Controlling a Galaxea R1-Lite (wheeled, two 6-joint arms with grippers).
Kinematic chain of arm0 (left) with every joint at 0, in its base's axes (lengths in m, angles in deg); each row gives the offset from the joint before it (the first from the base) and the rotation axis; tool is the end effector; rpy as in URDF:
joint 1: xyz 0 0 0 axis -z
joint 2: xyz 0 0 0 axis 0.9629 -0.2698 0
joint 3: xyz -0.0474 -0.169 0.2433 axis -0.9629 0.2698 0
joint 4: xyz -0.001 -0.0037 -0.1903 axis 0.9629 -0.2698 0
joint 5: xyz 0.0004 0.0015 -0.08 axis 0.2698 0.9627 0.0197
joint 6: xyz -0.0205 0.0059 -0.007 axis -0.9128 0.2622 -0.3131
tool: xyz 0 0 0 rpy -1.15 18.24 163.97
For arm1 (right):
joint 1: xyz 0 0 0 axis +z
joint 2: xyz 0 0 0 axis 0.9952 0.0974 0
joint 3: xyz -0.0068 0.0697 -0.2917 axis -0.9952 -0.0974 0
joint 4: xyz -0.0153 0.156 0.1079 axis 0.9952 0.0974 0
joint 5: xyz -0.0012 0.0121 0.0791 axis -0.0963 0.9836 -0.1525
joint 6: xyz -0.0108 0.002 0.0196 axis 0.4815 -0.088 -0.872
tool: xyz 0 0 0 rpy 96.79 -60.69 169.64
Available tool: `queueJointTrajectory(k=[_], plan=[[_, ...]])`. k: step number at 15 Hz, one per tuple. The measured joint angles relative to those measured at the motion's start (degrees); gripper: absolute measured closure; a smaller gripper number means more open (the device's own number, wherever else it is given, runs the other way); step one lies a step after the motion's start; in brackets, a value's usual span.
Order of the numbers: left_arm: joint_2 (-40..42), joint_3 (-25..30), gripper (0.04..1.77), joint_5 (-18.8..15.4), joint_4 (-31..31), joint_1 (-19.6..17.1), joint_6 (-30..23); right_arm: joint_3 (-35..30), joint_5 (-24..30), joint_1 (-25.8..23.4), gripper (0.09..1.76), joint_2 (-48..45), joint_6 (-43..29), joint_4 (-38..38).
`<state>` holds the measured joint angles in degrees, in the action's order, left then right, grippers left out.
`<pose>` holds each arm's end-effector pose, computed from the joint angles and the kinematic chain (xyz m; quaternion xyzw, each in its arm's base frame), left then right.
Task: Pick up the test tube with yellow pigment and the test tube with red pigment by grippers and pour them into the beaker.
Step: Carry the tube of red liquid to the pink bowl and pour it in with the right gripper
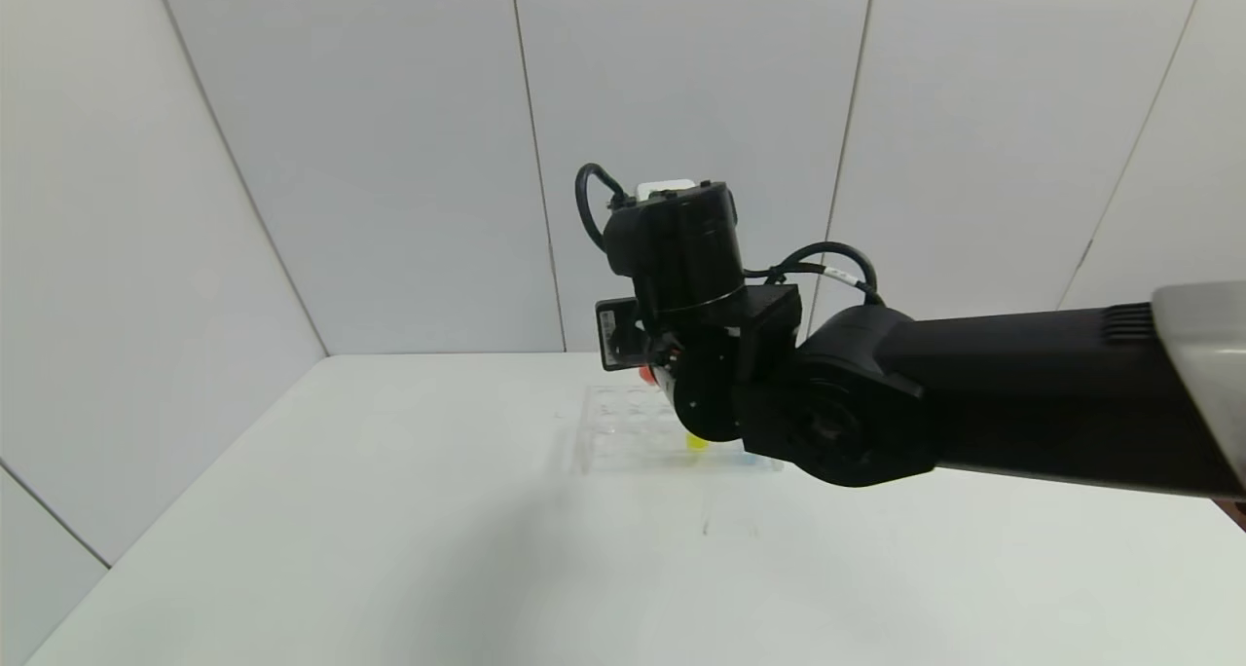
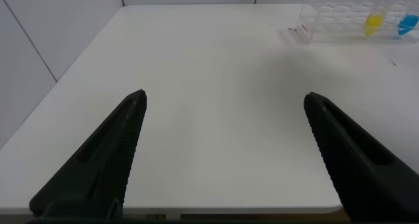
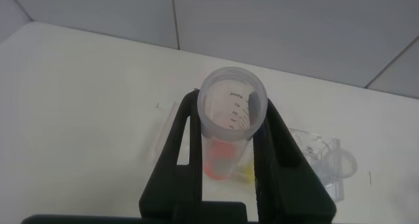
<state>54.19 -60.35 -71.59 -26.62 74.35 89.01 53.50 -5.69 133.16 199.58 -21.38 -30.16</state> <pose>-0.0229 0.0001 0.0739 -0.0083 0.0082 0.0014 0.9999 0.3050 0.3288 0.2202 -0.0123 0.1229 0.1186 0.9852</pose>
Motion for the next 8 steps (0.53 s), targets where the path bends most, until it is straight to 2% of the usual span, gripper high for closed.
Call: queueJointTrajectory(k=[5,8], plan=[[0.00,0.00,0.09,0.00,-0.02,0.00,0.00,-17.01,10.64,-2.61,1.34,-12.19,4.23,0.00],[0.00,0.00,0.09,0.00,-0.02,0.00,0.00,-26.60,18.27,-7.59,1.34,-19.97,8.56,-0.02]])
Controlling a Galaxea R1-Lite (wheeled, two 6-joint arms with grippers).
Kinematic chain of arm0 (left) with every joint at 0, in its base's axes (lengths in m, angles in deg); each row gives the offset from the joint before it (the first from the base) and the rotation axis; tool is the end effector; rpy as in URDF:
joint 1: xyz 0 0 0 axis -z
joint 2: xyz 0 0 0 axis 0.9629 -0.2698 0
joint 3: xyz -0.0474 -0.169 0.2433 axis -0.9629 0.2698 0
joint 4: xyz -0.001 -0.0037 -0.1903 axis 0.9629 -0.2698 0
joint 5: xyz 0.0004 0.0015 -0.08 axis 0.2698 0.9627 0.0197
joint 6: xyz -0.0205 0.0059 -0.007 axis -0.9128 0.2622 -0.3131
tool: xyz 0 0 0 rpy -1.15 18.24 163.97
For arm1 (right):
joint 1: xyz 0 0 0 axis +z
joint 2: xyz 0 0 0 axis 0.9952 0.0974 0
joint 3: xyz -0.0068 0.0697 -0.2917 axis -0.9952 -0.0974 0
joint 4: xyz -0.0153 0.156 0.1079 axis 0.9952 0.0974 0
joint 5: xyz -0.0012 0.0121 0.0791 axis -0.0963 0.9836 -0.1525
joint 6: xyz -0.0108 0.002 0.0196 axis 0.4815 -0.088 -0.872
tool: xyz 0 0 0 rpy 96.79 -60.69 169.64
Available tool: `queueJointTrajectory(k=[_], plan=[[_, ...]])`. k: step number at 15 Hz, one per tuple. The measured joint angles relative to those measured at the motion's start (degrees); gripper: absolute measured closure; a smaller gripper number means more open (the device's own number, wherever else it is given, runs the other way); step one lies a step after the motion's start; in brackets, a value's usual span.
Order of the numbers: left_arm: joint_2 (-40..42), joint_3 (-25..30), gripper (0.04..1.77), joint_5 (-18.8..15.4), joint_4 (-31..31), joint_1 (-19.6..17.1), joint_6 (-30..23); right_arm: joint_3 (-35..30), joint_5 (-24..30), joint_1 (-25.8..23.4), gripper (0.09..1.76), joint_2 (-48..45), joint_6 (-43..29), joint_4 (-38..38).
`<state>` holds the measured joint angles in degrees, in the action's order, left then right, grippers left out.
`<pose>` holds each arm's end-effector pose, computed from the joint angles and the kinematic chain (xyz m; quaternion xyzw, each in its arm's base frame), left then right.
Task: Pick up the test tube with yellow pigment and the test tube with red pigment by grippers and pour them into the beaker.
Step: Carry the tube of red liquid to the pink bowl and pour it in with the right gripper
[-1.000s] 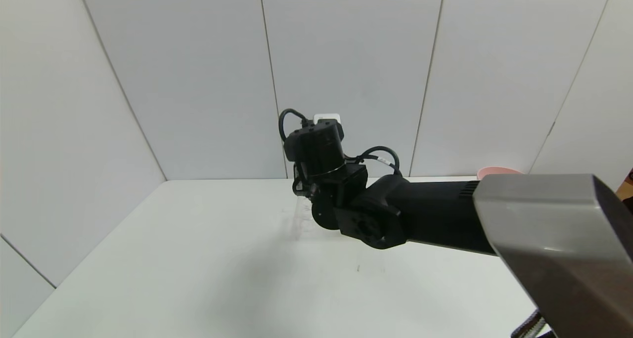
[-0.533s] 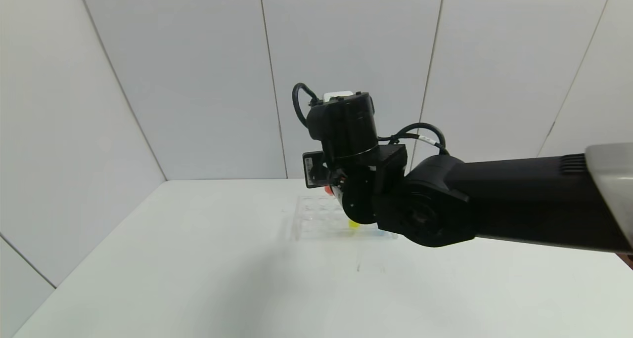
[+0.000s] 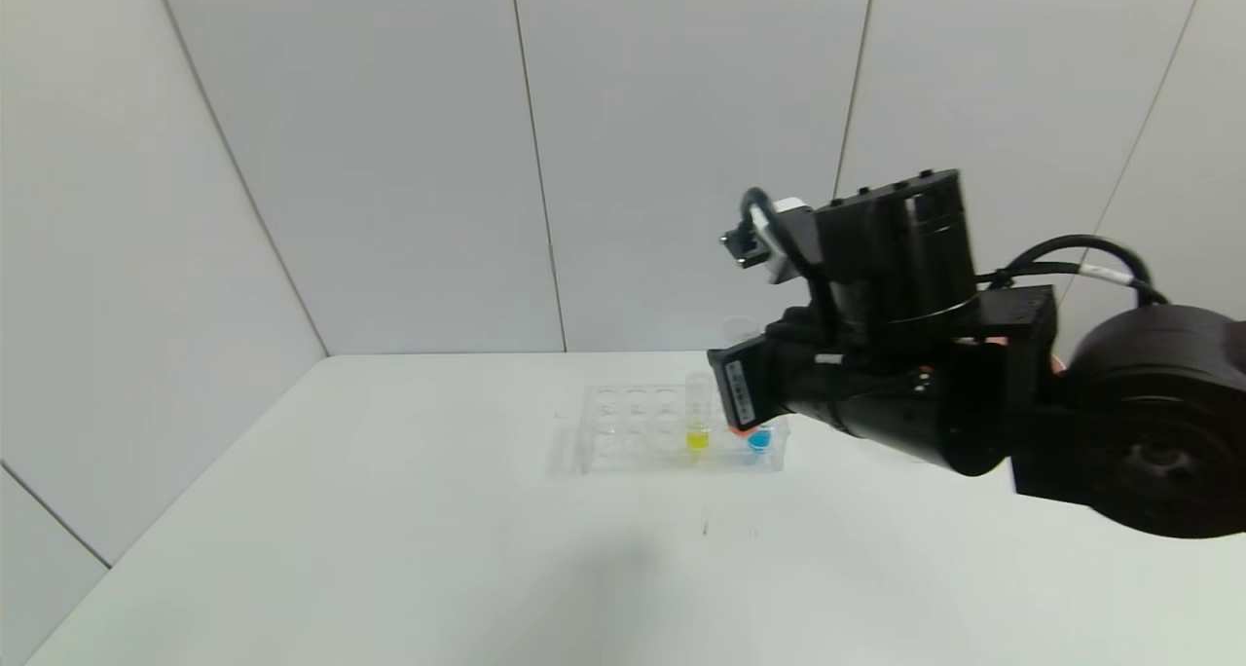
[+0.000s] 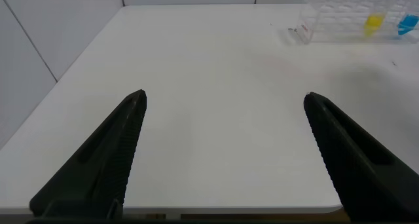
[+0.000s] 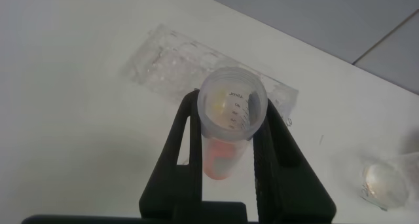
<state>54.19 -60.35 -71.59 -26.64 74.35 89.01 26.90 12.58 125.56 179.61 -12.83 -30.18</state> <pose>-0.0229 0.0001 0.0738 -0.0083 0.0084 0.0014 0.9999 0.2674 0.2257 0.2272 -0.0854 0.1840 0.2149 0.9553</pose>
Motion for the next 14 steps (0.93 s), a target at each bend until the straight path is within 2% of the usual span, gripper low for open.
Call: queueJointTrajectory(k=[3,5,8,10,14], plan=[[0.00,0.00,0.09,0.00,0.00,0.00,0.00,-8.20,9.40,-7.36,1.34,-7.57,3.68,0.66],[0.00,0.00,0.09,0.00,0.00,0.00,0.00,-11.54,18.05,-13.29,1.34,-11.91,4.84,2.17],[0.00,0.00,0.09,0.00,0.00,0.00,0.02,-13.47,28.60,-23.10,1.34,-16.09,7.39,5.78],[0.00,0.00,0.09,-0.02,0.00,0.00,0.02,-13.84,33.61,-29.70,1.34,-17.41,10.01,7.59],[0.00,0.00,0.09,0.00,0.00,0.00,0.00,-13.58,44.91,-42.23,1.34,-16.55,18.09,7.95]])
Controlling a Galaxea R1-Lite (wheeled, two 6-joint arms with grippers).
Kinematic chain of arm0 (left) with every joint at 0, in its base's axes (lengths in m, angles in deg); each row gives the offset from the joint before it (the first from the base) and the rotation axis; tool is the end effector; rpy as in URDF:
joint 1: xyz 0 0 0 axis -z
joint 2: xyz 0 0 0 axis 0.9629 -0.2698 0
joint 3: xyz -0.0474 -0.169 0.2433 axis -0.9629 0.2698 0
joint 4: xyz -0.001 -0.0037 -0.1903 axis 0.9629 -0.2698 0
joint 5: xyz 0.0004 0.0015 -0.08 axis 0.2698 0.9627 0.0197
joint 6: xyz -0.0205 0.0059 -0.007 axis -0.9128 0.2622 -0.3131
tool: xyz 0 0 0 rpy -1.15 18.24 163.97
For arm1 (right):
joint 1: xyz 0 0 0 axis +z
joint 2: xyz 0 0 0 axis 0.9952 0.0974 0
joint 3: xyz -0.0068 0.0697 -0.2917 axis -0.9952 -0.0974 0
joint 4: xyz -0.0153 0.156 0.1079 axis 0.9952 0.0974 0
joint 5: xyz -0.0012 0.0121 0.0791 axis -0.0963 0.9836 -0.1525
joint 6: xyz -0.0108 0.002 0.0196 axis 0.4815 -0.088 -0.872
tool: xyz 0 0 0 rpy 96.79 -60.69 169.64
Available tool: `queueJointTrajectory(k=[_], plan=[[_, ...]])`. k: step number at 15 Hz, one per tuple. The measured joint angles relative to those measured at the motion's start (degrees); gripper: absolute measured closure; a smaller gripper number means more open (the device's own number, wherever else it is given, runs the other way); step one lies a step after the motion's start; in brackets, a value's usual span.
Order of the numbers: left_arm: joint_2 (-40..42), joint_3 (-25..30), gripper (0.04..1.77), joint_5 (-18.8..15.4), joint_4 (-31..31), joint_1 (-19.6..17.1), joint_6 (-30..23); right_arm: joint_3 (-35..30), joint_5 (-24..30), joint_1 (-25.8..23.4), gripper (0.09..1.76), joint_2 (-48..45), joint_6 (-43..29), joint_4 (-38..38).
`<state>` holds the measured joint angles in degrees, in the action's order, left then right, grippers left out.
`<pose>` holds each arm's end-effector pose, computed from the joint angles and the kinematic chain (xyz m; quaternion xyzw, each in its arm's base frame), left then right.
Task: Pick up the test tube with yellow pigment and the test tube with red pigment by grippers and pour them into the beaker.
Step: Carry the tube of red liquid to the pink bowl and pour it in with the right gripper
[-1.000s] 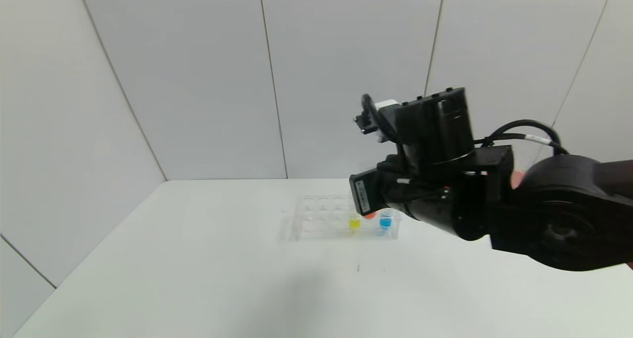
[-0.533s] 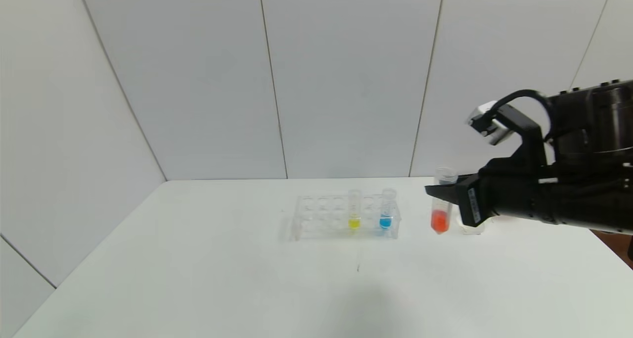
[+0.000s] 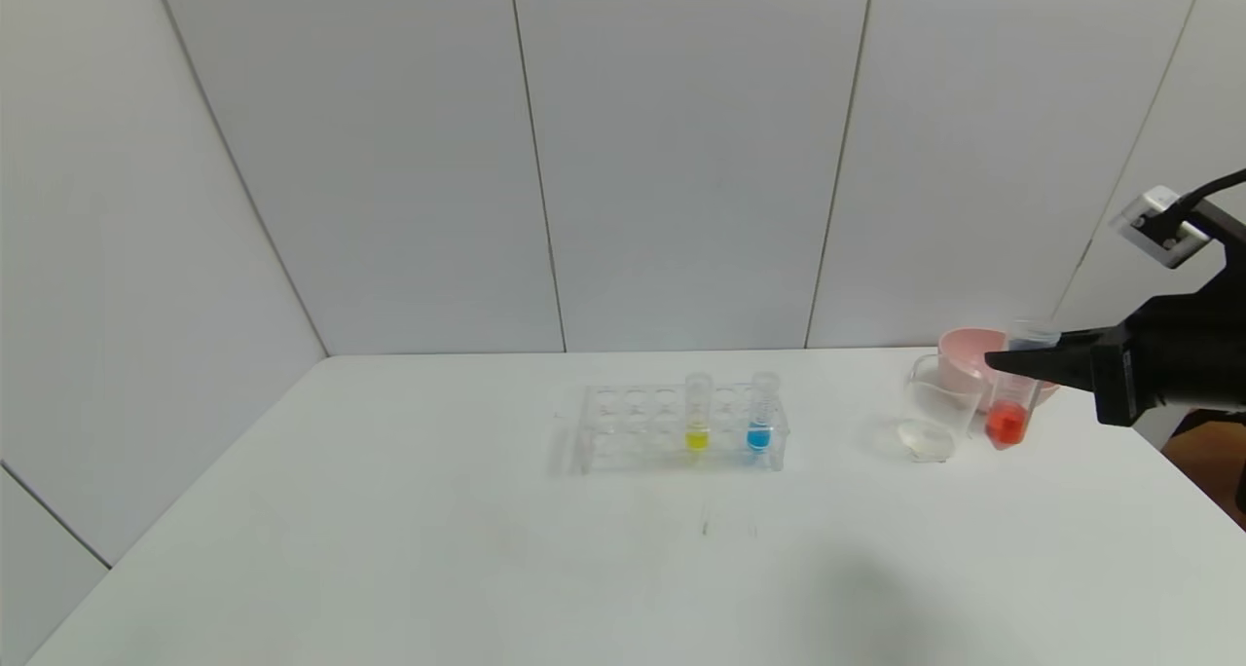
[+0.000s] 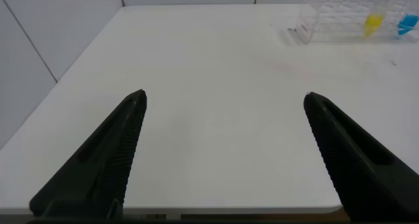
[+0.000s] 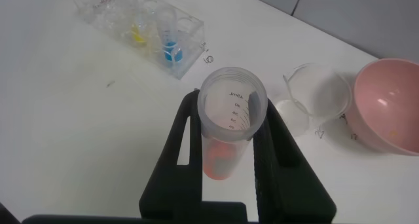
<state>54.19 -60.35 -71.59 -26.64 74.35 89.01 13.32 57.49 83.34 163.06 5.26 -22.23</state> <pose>-0.0229 0.0001 0.0738 -0.0083 0.0084 0.0014 0.9999 0.2592 0.0062 0.2373 -0.0712 0.2027 0.2693 0.9388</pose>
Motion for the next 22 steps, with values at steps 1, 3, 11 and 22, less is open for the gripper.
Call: queueJointTrajectory(k=[1,3,11,22], plan=[[0.00,0.00,0.09,0.00,0.00,0.00,0.00,0.27,2.28,-2.54,1.34,1.15,2.90,-0.10],[0.00,0.00,0.09,0.00,0.00,0.00,0.00,1.93,5.12,-6.42,1.34,4.10,6.18,-0.10],[0.00,0.00,0.09,-0.02,0.00,0.00,0.02,15.19,6.05,-14.67,1.34,19.20,22.44,1.29],[0.00,0.00,0.09,0.00,0.00,0.00,0.00,34.47,-5.56,-11.46,1.34,29.90,34.51,23.08]])
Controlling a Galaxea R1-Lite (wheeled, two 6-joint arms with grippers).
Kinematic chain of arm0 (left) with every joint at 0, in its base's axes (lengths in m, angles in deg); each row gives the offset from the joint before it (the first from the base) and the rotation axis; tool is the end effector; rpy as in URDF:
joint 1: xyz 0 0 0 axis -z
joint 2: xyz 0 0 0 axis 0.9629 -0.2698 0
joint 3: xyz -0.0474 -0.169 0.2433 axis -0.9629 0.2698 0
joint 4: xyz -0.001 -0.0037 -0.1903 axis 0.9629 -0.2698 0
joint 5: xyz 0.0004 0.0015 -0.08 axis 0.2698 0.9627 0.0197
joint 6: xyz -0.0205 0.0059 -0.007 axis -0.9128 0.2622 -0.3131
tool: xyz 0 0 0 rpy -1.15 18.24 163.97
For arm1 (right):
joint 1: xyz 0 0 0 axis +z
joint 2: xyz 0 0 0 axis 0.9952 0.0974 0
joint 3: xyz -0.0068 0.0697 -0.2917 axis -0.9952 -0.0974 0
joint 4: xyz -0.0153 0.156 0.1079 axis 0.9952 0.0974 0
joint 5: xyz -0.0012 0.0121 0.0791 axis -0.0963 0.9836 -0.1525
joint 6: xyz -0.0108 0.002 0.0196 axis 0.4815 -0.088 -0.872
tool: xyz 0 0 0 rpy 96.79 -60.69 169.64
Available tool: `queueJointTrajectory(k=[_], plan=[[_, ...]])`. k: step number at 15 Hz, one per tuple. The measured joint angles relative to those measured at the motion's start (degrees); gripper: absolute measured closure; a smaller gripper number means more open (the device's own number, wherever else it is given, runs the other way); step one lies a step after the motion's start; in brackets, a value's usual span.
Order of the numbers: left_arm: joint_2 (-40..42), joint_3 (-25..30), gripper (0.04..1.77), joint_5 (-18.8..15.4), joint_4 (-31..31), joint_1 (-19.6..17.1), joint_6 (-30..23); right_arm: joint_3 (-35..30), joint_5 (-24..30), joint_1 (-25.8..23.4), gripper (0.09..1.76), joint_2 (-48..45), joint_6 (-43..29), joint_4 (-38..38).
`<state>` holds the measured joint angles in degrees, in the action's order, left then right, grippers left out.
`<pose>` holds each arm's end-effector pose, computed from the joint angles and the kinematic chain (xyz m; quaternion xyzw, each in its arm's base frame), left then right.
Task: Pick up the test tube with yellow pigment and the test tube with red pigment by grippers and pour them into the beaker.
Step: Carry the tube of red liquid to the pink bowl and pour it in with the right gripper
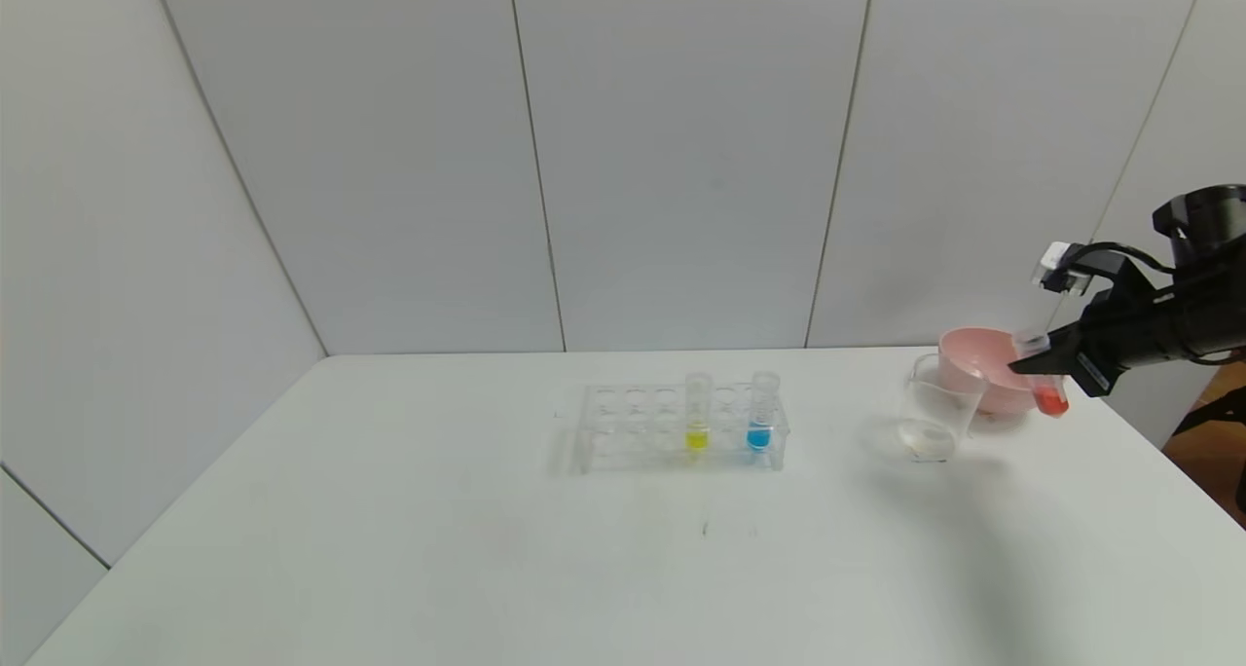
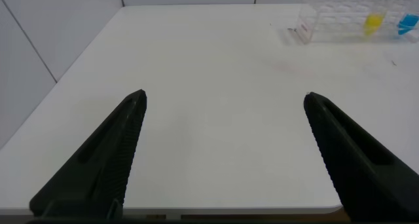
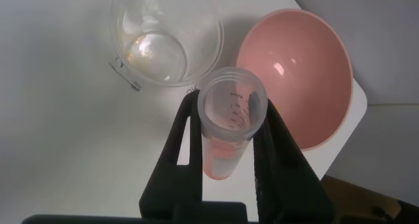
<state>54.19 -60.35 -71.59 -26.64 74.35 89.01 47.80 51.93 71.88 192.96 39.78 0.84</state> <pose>-0.0229 0.0001 0.0738 -0.0083 0.0084 0.0014 0.9999 0.3849 -0.0762 0.1957 -0.2807 0.3043 0.2458 0.8765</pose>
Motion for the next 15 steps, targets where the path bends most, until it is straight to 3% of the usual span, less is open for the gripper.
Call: queueJointTrajectory(k=[3,6,10,15], plan=[[0.00,0.00,0.09,-0.02,0.00,0.00,0.00,5.24,-0.51,2.06,1.34,1.24,1.29,1.91],[0.00,0.00,0.09,0.00,0.00,0.00,0.00,9.13,-0.71,2.80,1.34,3.02,7.94,2.74],[0.00,0.00,0.09,0.00,0.00,0.00,0.00,10.51,-4.71,3.33,1.34,3.52,12.86,8.33],[0.00,0.00,0.09,-0.02,0.00,0.00,0.00,11.17,-5.08,3.33,1.34,3.33,15.24,8.28]])
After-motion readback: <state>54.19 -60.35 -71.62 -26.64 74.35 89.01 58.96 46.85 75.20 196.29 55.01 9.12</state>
